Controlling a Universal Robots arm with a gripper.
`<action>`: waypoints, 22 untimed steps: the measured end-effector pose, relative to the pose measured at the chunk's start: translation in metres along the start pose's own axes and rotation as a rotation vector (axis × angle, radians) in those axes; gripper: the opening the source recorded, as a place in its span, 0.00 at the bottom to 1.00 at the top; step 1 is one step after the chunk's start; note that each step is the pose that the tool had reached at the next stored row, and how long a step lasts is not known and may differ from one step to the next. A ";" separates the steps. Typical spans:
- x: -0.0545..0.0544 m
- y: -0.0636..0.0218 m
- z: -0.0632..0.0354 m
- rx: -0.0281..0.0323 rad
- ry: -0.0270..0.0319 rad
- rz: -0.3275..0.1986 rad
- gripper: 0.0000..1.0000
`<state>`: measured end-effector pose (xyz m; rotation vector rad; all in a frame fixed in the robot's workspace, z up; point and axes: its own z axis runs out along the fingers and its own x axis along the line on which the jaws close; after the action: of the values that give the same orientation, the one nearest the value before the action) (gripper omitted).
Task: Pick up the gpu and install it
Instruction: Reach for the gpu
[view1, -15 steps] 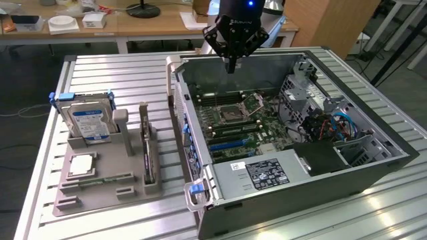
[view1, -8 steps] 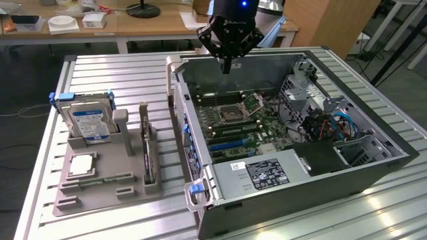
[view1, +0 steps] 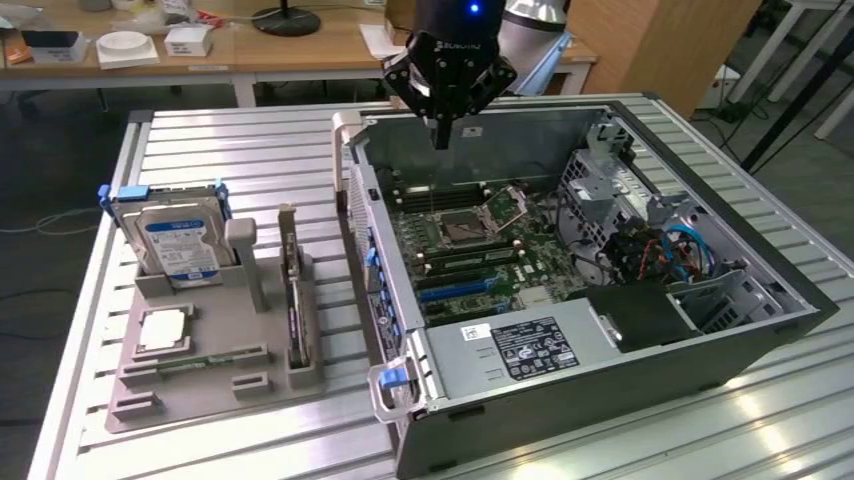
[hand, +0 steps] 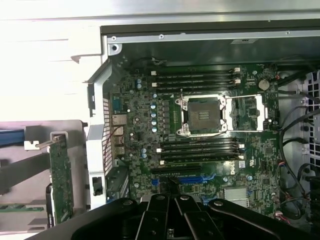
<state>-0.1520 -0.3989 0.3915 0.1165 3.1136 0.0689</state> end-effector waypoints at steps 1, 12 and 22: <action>0.001 -0.0001 0.0001 0.0000 0.0001 0.000 0.11; 0.021 -0.0016 0.0008 0.0001 0.0000 0.000 0.11; 0.039 -0.0031 0.0021 0.0000 0.0001 0.000 0.11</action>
<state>-0.1915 -0.3989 0.3883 0.1166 3.1137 0.0689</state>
